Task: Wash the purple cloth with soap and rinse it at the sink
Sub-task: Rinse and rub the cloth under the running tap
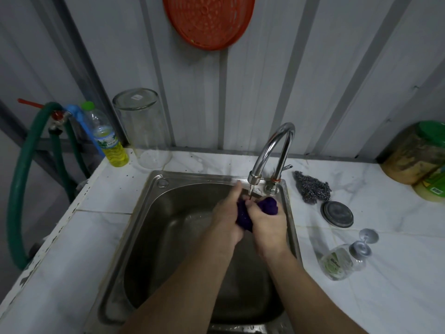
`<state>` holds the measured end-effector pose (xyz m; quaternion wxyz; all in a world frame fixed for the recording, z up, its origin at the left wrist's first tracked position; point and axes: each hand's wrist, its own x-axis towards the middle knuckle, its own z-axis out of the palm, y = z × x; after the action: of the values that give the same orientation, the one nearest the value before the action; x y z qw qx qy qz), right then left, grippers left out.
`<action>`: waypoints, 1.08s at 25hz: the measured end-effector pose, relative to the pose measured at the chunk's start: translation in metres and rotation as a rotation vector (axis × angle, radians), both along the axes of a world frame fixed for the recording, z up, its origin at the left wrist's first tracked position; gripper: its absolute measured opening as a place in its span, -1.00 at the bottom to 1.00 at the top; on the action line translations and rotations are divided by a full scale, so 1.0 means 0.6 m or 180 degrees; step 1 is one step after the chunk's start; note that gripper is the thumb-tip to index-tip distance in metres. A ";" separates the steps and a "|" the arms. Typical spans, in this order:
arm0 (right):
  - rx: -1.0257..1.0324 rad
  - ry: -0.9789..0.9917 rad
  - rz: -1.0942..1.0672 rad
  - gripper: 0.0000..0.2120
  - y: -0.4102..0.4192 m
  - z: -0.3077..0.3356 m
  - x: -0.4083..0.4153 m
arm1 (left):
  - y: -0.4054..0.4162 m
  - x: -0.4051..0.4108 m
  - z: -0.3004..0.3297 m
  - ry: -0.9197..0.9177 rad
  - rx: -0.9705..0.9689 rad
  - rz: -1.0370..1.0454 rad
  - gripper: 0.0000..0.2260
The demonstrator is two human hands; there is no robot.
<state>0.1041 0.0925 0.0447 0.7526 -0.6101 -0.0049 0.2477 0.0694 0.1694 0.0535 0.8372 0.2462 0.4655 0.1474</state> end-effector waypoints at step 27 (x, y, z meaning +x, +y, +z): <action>0.0542 -0.0826 0.0682 -0.55 -0.026 -0.003 -0.007 | -0.010 -0.033 0.048 -0.0152 -0.0105 -0.0833 -0.68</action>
<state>0.0997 0.0772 0.0426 0.7639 -0.5670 -0.1878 0.2444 0.0494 0.1636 0.0825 0.8641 0.2875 0.4117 0.0350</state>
